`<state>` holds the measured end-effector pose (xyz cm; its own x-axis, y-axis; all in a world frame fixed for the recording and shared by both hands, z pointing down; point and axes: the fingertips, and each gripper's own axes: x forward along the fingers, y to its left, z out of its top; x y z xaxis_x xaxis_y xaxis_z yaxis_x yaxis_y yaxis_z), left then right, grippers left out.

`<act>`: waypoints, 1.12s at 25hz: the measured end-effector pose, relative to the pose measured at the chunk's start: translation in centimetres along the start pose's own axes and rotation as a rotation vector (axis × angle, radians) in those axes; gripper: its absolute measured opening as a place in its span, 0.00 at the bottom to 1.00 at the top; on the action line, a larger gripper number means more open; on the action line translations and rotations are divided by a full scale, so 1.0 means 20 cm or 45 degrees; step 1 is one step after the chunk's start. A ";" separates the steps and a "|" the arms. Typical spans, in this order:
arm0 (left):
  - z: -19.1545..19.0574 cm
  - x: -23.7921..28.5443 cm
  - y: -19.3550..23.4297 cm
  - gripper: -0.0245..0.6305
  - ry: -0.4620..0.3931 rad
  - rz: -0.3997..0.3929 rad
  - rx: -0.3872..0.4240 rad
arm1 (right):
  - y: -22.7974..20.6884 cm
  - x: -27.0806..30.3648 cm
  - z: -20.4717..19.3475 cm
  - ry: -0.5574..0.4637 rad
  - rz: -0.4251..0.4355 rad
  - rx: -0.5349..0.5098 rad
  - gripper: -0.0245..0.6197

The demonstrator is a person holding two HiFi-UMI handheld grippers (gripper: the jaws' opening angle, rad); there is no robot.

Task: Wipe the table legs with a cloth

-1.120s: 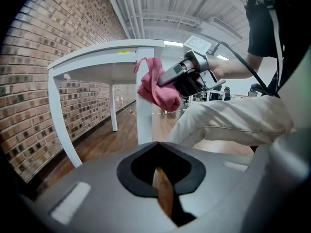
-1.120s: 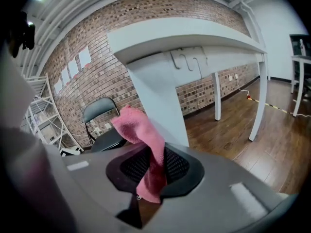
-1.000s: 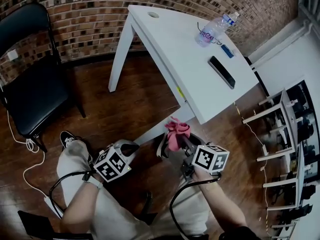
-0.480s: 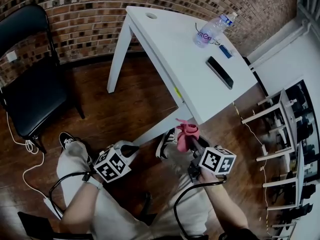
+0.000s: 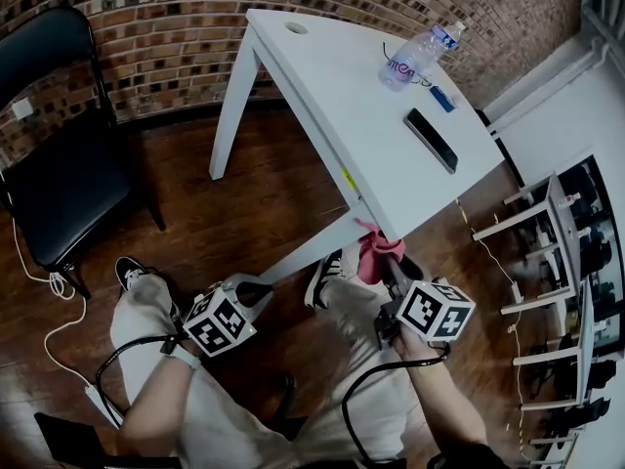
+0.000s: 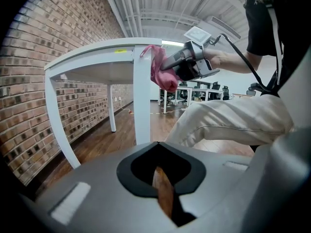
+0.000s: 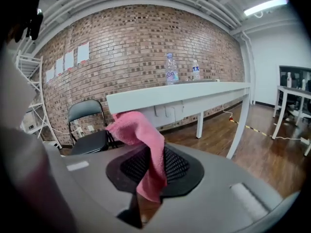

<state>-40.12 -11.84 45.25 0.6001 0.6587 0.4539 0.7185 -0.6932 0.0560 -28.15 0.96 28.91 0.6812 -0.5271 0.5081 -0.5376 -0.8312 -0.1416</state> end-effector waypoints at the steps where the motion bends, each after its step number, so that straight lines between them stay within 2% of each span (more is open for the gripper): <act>1: 0.00 0.00 0.00 0.04 0.000 0.000 -0.001 | 0.00 0.00 0.00 0.000 -0.016 -0.003 0.12; 8: 0.00 -0.01 -0.01 0.04 0.001 -0.004 0.001 | 0.08 0.07 0.00 0.019 0.000 -0.075 0.12; 17: 0.01 0.00 -0.01 0.04 -0.003 -0.008 -0.002 | 0.08 0.12 -0.04 0.047 0.011 -0.159 0.12; 28: 0.01 0.00 -0.01 0.04 0.001 -0.011 -0.005 | 0.07 0.17 -0.12 0.109 0.019 -0.171 0.12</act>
<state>-40.15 -11.68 45.09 0.5939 0.6643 0.4539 0.7221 -0.6889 0.0634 -27.79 -1.58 32.46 0.6310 -0.5174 0.5781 -0.6129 -0.7892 -0.0374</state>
